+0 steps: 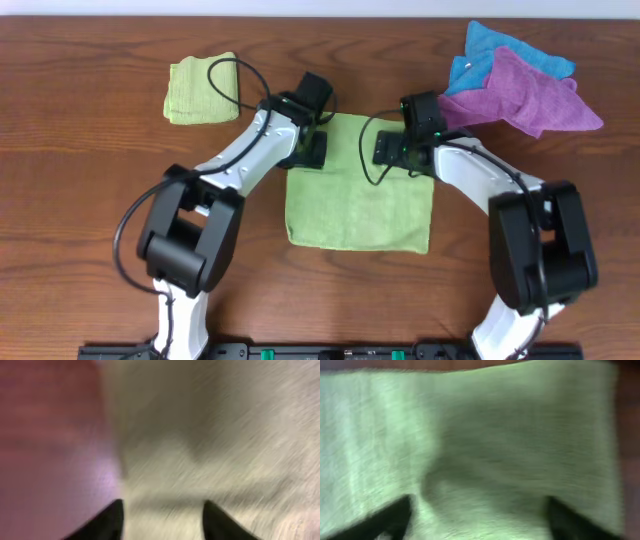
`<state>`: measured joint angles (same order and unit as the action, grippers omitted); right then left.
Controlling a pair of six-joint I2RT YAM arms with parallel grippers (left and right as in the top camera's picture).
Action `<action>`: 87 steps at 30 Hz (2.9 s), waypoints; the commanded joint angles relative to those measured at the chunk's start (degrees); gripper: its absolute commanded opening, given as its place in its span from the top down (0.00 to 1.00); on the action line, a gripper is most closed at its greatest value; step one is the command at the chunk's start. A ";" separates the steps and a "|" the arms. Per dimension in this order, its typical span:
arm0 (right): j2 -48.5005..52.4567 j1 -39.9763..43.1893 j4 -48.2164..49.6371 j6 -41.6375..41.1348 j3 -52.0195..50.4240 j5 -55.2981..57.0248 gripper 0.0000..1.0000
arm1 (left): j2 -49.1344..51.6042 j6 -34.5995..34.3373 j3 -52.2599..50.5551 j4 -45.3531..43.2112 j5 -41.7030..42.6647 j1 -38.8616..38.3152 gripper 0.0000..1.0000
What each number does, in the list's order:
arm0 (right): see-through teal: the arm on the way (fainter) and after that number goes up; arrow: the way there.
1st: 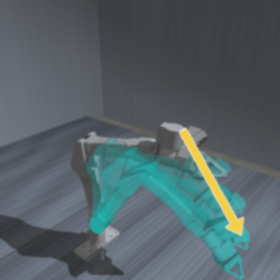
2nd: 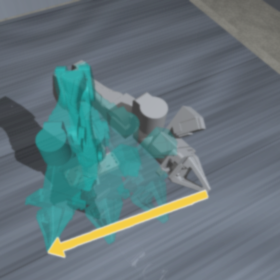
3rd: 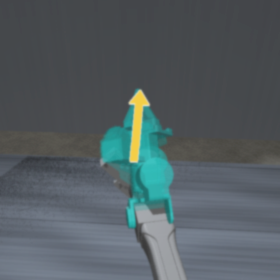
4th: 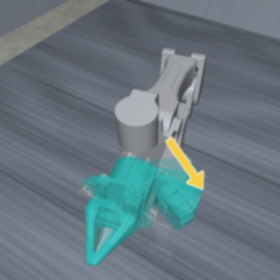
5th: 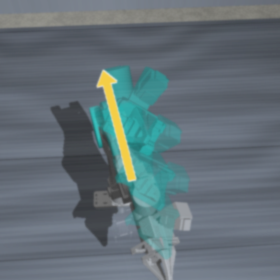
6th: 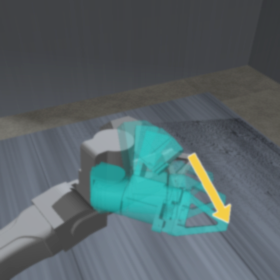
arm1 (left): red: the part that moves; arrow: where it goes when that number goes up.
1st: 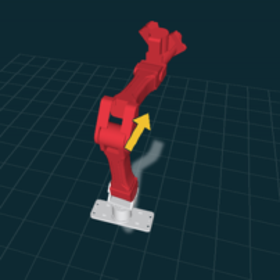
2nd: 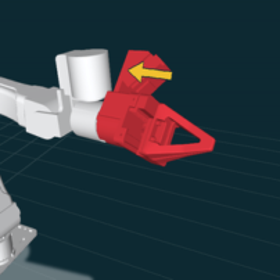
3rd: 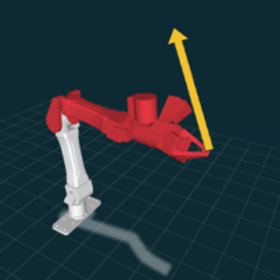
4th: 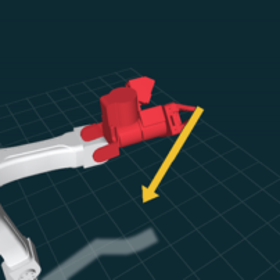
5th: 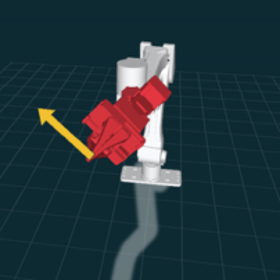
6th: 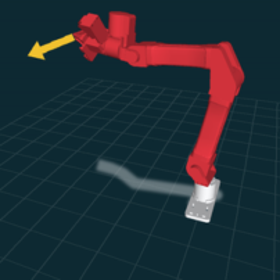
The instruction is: Fold the cloth
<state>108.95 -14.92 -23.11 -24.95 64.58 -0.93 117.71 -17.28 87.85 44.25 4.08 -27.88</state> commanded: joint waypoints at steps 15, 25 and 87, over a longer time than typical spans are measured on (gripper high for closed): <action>-28.33 -4.59 -22.77 -5.57 -12.37 -6.34 0.01 | -18.62 2.51 -3.72 25.03 -1.95 -4.44 0.07; -55.52 -4.61 -17.38 -12.50 -34.67 -12.66 0.01 | -21.55 2.58 -18.60 18.45 -0.44 -4.92 0.11; -49.13 -4.63 1.03 -35.43 -45.70 1.55 0.83 | -21.73 0.09 -25.62 0.07 -0.24 -4.83 0.11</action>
<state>59.61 -19.11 -22.39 -59.92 19.31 -0.14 96.86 -16.88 64.01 43.55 3.86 -32.80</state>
